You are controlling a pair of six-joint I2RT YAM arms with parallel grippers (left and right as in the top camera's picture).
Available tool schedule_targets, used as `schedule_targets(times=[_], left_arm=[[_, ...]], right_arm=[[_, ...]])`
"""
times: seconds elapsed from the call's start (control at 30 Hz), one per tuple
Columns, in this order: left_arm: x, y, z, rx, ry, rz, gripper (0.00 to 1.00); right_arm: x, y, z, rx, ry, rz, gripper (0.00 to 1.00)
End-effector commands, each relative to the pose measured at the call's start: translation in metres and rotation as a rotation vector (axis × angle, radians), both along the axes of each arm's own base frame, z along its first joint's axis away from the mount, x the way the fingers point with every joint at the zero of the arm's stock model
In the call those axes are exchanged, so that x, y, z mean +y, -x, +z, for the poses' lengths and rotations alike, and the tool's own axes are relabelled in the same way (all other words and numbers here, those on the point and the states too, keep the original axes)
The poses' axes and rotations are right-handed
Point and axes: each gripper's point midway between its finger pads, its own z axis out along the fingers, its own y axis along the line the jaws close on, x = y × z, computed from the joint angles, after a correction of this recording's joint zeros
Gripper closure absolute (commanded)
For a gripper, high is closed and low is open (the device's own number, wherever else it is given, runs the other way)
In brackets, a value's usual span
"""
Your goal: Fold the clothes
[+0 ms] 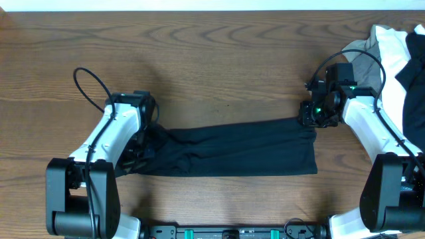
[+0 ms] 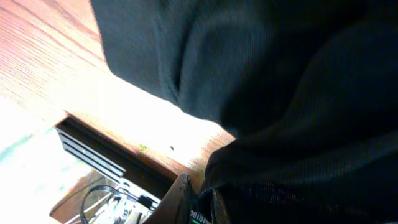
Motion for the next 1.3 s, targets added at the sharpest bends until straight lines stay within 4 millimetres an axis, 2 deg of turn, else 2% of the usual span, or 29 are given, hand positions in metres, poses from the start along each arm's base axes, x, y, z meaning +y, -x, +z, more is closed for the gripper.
schedule_targets(times=[0.0,0.1,0.17,0.2,0.33,0.37,0.43,0.5,0.63,0.7,0.8,1.07,1.13,1.17,1.27], left_arm=[[0.011,-0.024,0.015,-0.094,-0.049,0.011,0.86],[0.01,-0.044,0.021,-0.183,-0.041,0.018,0.84],[0.009,-0.053,0.02,-0.221,-0.038,0.019,0.73],[0.009,-0.055,0.02,-0.228,-0.037,0.019,0.68],[0.009,-0.06,0.019,-0.249,-0.034,0.012,0.63],[0.009,-0.06,0.019,-0.246,-0.031,0.008,0.64],[0.004,-0.053,0.024,-0.218,0.0,0.009,0.75],[-0.01,-0.049,0.034,-0.222,0.095,-0.016,0.86],[-0.04,-0.054,0.048,-0.298,0.296,-0.105,0.93],[-0.04,-0.052,0.05,-0.315,0.293,-0.086,0.94],[-0.039,-0.046,0.041,-0.303,0.282,-0.028,0.94],[-0.041,-0.032,-0.011,-0.283,0.302,-0.005,0.94],[-0.032,-0.03,-0.021,-0.293,0.258,-0.007,0.94],[-0.014,-0.032,-0.026,-0.313,0.17,-0.011,0.94],[0.009,-0.04,-0.025,-0.359,0.068,0.023,0.94]], right_arm=[[0.001,-0.001,0.006,-0.02,0.01,0.023,0.81],[0.001,-0.001,0.006,-0.02,0.01,0.023,0.81],[0.001,-0.001,0.006,-0.02,0.01,0.023,0.81],[0.001,-0.001,0.006,-0.019,0.01,0.023,0.81],[0.001,0.0,0.005,-0.016,0.01,0.023,0.81],[0.001,0.0,0.006,-0.017,0.01,0.024,0.81],[0.001,0.0,0.005,-0.017,0.01,0.024,0.81],[0.001,-0.001,0.006,-0.021,0.011,0.024,0.81],[0.001,-0.002,0.006,-0.022,0.011,0.024,0.81],[0.001,-0.002,0.006,-0.023,0.013,0.03,0.8],[0.0,-0.001,0.005,-0.021,0.015,0.03,0.81],[0.0,-0.001,0.005,-0.019,0.015,0.03,0.81],[0.0,0.0,0.005,-0.016,0.015,0.03,0.8],[0.0,0.001,0.005,-0.014,0.015,0.03,0.81],[0.0,0.002,0.005,-0.01,0.015,0.03,0.81]])
